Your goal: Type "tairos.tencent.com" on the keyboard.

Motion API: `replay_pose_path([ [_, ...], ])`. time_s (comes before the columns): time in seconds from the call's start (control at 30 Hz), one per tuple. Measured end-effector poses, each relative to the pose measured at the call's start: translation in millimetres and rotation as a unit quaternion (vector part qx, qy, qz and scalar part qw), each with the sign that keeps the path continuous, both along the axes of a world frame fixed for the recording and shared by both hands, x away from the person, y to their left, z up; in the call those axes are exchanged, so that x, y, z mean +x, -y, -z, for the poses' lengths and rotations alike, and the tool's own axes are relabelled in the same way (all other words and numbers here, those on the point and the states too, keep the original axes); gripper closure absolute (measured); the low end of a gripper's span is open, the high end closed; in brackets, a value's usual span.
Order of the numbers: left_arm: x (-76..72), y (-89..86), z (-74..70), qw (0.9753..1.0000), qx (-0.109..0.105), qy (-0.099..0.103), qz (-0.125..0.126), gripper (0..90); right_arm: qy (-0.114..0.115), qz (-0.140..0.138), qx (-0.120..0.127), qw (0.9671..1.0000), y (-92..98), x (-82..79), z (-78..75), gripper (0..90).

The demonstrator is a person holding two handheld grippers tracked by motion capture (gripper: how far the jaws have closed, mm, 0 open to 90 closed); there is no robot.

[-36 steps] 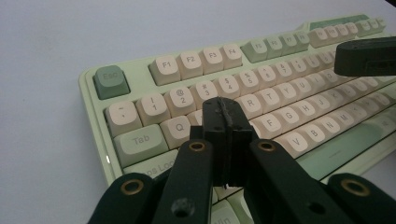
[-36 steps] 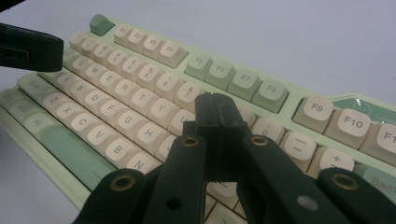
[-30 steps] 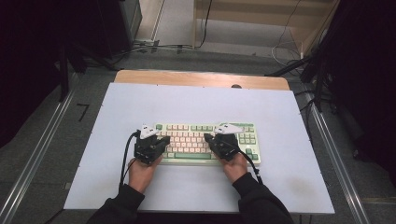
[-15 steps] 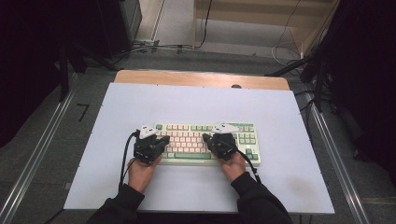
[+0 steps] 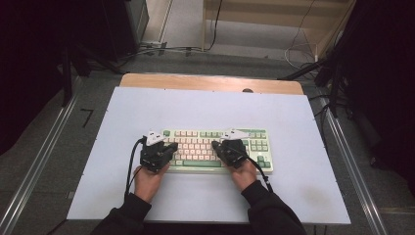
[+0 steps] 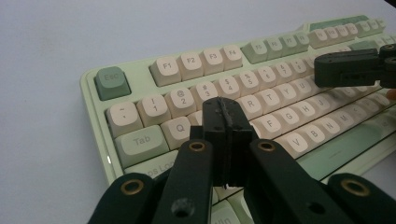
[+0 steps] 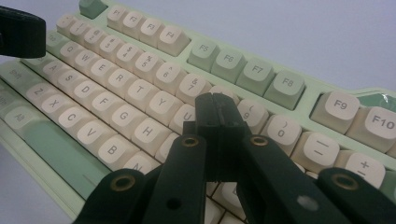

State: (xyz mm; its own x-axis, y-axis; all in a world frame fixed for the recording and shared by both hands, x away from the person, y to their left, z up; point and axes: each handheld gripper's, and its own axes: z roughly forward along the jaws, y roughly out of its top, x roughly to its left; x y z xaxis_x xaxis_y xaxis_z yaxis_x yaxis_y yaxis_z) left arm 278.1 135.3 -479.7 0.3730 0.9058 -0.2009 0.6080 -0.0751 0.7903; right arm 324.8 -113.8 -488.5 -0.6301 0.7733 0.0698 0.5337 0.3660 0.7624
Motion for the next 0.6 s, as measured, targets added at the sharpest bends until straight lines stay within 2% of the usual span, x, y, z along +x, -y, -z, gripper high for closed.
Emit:
replay_pose_path([
  [0.4,-0.1,0.5,0.0,1.0000,0.001,0.000,0.000,90.0,-0.016,0.005,-0.006,0.9998,-0.3,2.2,-0.3,88.1],
  [0.6,0.0,0.3,0.0,1.0000,0.000,0.000,0.000,90.0,-0.004,0.005,0.011,0.9999,3.0,0.4,-7.3,88.1],
])
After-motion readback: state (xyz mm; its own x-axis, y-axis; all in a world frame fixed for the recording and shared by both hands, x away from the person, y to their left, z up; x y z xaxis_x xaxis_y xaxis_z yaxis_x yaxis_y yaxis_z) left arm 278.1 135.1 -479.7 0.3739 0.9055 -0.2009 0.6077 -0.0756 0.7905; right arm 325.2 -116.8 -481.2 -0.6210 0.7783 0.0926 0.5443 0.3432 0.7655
